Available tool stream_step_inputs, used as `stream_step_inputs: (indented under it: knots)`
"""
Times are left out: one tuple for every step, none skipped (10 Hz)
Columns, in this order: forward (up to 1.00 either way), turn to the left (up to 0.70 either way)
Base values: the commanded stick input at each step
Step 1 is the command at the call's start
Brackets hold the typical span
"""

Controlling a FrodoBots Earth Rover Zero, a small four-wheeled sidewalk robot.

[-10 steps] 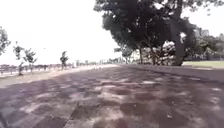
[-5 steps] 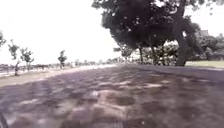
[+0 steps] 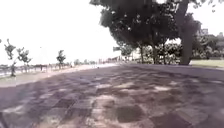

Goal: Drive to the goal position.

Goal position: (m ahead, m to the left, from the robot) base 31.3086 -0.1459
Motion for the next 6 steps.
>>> stream_step_inputs:
  knots:
    - [0.85,0.00]
    - [0.85,0.00]
    - [0.85,0.00]
    - [0.85,0.00]
    - [0.85,0.00]
    - [0.85,0.00]
